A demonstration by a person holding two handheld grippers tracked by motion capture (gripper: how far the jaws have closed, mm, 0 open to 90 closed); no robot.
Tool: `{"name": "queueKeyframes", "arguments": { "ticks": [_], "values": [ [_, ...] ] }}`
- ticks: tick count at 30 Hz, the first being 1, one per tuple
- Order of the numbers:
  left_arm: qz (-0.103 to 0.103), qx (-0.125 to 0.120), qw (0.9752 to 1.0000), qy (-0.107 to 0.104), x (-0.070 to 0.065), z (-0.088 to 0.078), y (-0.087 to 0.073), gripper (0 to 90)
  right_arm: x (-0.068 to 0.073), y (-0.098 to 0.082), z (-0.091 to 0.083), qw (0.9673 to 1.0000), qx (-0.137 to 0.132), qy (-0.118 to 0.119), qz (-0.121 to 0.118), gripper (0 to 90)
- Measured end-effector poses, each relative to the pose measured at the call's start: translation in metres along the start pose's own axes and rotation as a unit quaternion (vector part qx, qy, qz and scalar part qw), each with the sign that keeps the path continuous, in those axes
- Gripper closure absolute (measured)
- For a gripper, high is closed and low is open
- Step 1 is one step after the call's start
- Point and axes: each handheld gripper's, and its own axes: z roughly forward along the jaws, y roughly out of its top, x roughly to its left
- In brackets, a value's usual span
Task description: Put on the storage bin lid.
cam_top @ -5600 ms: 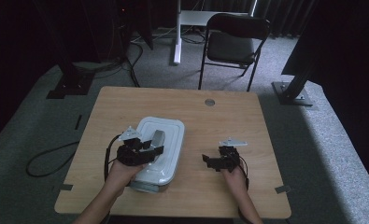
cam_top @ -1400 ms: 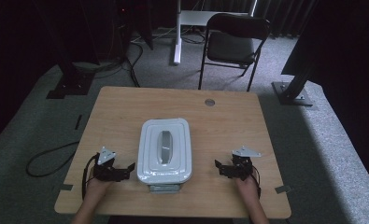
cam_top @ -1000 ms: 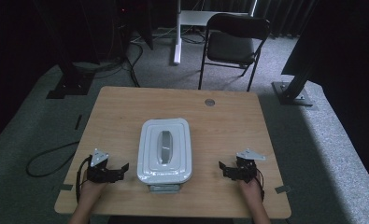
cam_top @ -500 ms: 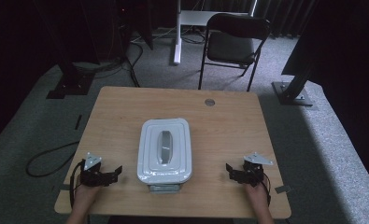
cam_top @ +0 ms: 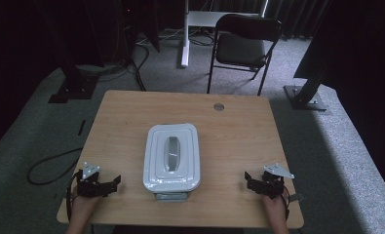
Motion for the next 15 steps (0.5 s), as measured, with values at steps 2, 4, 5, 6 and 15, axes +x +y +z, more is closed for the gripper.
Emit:
{"name": "queueKeyframes", "arguments": {
  "ticks": [2,4,5,6,15],
  "values": [
    [-0.003,0.004,1.0000,0.008,0.003,-0.001,-0.001,1.0,-0.003,-0.002,-0.002,1.0000,0.004,-0.006,0.005,11.4],
    [-0.009,0.011,0.9998,0.012,0.005,-0.001,-0.001,1.0,-0.005,-0.005,-0.003,0.9998,0.009,-0.012,0.010,11.4],
    [-0.009,0.011,0.9998,0.012,0.005,-0.001,-0.001,1.4,-0.005,-0.005,-0.003,0.9998,0.009,-0.012,0.010,11.4],
    [-0.009,0.014,0.9998,0.011,0.006,-0.001,-0.001,1.4,-0.007,-0.006,-0.004,0.9997,0.011,-0.016,0.013,11.4],
    [-0.017,0.033,0.9980,0.051,0.010,-0.002,-0.004,2.5,-0.021,-0.014,-0.006,0.9968,0.050,-0.042,0.045,11.4]
  ]
}}
